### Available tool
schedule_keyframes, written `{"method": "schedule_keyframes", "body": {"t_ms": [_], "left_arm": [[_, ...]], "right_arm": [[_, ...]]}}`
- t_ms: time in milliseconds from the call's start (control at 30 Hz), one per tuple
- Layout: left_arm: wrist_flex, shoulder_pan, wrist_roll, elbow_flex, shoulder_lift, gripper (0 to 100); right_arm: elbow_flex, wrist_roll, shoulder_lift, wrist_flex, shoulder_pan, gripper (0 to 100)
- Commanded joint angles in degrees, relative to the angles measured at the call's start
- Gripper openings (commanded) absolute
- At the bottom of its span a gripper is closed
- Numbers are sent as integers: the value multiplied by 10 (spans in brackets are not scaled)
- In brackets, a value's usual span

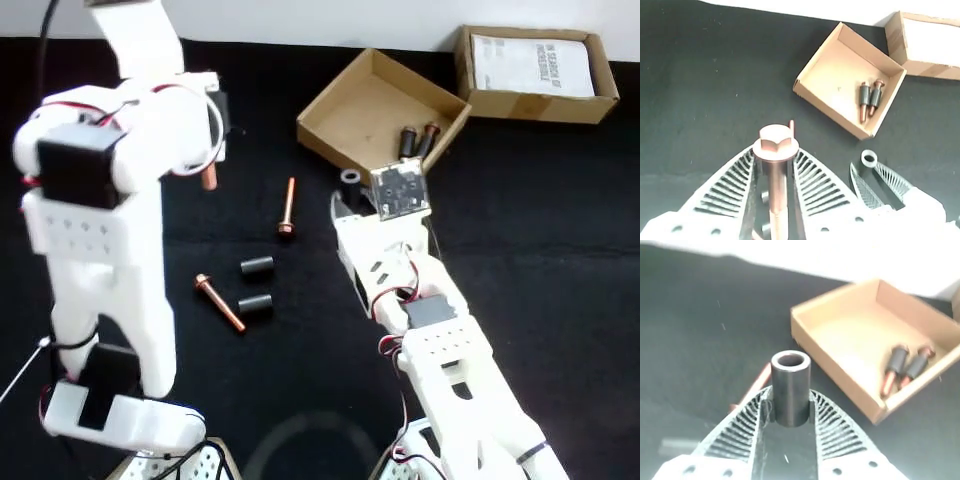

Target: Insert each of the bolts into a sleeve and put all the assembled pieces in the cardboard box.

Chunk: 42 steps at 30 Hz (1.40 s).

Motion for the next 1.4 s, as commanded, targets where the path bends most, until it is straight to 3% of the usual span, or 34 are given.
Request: {"method": "schedule_keyframes", "body": {"t_ms": [0,233,400,567,800,1067,1367], "left_arm": [[7,-4,-15,23,-64,8],[0,-1,-31,213,-230,8],[-68,-3,-72,380,-364,8],[-197,0,-95,577,-513,8],[-475,0,-96,826,-653,8],[-667,18,-95,930,-651,8],[-819,86,-94,915,-514,9]], "right_arm": [[-3,-29,-18,-65,-7,8],[-3,-62,-18,-137,-7,8],[-3,-77,-18,-137,-7,8],[-3,-77,-19,-137,-18,8],[-3,-76,-19,-135,-52,8],[-2,-76,-19,-131,-86,8],[27,-74,-19,-131,-167,8]]}}
